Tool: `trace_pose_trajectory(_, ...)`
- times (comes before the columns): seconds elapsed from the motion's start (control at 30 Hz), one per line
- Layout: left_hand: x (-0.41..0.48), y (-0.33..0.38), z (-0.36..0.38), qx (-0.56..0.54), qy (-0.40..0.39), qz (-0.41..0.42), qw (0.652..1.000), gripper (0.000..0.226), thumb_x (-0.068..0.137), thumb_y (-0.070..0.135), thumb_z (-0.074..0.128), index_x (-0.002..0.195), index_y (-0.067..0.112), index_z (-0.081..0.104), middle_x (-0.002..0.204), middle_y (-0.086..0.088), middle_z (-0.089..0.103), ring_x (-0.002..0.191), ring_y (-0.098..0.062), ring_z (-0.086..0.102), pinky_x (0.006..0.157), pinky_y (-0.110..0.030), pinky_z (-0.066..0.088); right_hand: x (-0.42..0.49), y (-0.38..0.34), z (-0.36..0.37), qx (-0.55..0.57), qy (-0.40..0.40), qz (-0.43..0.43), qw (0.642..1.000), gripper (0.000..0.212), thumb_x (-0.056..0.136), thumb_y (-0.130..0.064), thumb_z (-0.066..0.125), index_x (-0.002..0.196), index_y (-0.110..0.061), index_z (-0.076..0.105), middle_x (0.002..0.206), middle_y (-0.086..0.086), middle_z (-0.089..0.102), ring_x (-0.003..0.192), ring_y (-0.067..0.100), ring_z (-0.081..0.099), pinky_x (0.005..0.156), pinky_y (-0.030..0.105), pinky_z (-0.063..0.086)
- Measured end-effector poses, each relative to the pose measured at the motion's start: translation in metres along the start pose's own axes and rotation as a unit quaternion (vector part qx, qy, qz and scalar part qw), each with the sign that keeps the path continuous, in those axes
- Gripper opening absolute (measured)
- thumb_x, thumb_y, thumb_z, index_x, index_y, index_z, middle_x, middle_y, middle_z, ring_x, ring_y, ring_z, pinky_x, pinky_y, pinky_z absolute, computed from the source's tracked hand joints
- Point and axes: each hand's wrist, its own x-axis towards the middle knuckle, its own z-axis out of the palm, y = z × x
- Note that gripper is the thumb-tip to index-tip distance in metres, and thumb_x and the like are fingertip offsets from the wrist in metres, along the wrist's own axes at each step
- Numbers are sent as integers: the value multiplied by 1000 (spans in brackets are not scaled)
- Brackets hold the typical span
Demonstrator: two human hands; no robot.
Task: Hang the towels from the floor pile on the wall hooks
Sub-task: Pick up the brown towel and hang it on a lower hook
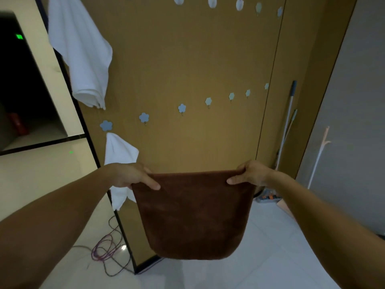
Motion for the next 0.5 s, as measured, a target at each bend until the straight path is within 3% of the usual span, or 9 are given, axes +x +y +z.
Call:
trace_pose_trajectory(0.07, 1, -3, 5, 34, 74, 8, 997, 29, 64, 45, 85, 82, 24, 79, 89, 1, 76, 83, -11, 72, 69, -17, 54, 8, -1, 1, -6, 36, -17, 999, 28, 78, -51, 73, 84, -24, 74, 80, -9, 74, 81, 12, 70, 75, 27, 54)
trace_pose_trajectory(0.13, 3, -6, 8, 55, 142, 16, 988, 23, 71, 57, 75, 63, 36, 75, 69, 13, 72, 65, 2, 67, 55, -7, 45, 16, -4, 2, -10, 48, -26, 998, 34, 85, -55, 63, 80, -23, 72, 76, -8, 73, 77, 14, 70, 72, 28, 53)
trace_pose_trajectory(0.2, 7, -11, 9, 84, 188, 24, 978, 36, 81, 60, 63, 52, 40, 70, 57, 21, 66, 58, 8, 62, 56, -7, 42, 27, -8, 3, -45, 62, -53, 996, 47, 90, -57, 54, 75, -15, 68, 71, -2, 68, 72, 22, 66, 63, 29, 47)
trace_pose_trajectory(0.23, 13, -17, 7, 118, 211, 36, 970, 44, 86, 58, 58, 50, 33, 68, 55, 20, 64, 60, 6, 61, 63, -13, 42, 35, -11, 6, -69, 71, -69, 993, 50, 92, -57, 51, 80, -11, 67, 77, 2, 67, 78, 27, 65, 64, 30, 46)
trace_pose_trajectory(0.27, 19, -24, 5, 164, 241, 55, 955, 47, 91, 53, 54, 53, 27, 63, 58, 17, 62, 66, 1, 62, 70, -21, 43, 43, -14, 9, -92, 83, -77, 989, 51, 94, -55, 48, 95, -9, 68, 94, 7, 66, 93, 30, 64, 73, 32, 48)
trace_pose_trajectory(0.33, 30, -33, -2, 218, 311, 101, 920, 29, 97, 42, 48, 76, 23, 54, 77, 10, 58, 84, -15, 60, 81, -27, 43, 59, -23, 17, -121, 105, -80, 984, 53, 99, -47, 45, 129, -5, 56, 129, 12, 57, 119, 33, 55, 96, 38, 45)
trace_pose_trajectory(0.4, 36, -36, -8, 171, 346, 127, 914, 24, 101, 34, 43, 106, 16, 58, 92, 4, 62, 84, -11, 58, 74, -13, 38, 73, -32, 23, -95, 122, -123, 980, 44, 102, -35, 43, 135, -7, 53, 135, 10, 56, 125, 30, 52, 103, 39, 43)
trace_pose_trajectory(0.5, 48, -38, -24, 67, 373, 155, 912, 33, 103, 24, 38, 130, 13, 54, 105, -10, 67, 88, -14, 57, 64, -8, 36, 94, -46, 28, 40, 136, -191, 971, 38, 104, -12, 40, 140, -18, 51, 138, -6, 49, 130, 10, 41, 109, 26, 34)
